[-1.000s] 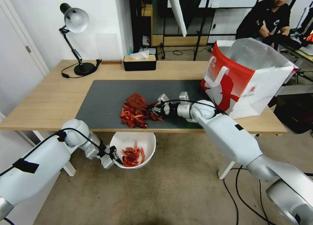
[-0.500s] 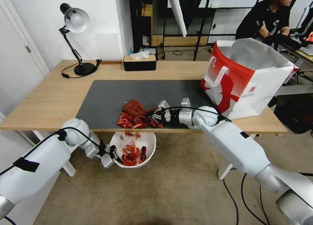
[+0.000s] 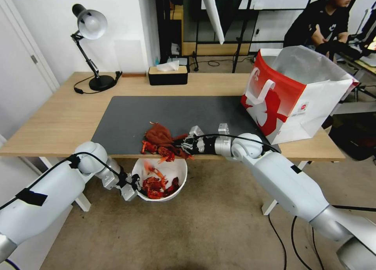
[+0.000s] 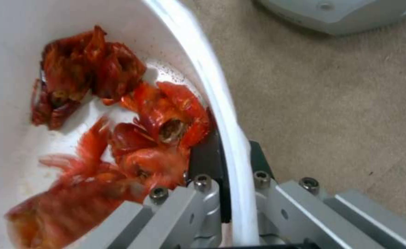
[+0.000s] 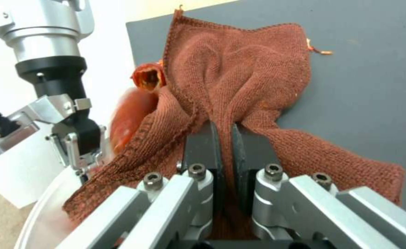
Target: Sweep shrimp from table into container with towel, then put container into takeout bag.
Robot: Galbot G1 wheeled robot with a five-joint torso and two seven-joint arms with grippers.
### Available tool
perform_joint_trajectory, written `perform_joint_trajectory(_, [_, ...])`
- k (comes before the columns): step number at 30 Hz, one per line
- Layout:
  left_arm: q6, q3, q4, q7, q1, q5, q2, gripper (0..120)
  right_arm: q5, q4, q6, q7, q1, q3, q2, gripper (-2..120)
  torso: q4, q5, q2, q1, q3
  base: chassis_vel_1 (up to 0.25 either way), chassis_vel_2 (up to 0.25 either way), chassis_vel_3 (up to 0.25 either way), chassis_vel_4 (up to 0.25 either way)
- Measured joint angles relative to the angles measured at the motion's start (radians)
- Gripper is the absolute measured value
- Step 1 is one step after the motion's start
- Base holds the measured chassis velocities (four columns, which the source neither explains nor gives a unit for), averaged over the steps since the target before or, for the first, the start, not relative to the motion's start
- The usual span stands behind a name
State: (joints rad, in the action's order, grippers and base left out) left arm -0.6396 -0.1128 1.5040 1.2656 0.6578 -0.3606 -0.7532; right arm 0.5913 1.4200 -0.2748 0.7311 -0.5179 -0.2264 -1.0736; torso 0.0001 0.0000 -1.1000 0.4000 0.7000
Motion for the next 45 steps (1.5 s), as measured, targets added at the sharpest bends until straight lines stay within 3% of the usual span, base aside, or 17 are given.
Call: perform_joint_trajectory(45, [0.014,0.001,0.036,-0.001,0.019,0.028,0.011,0,-0.015,0.048,0.0,-0.014,-0.049,0.004,-0.034,4,-0.0001,-0.0001,0.0,0.0,0.0,0.0,0.0,0.0,0.0])
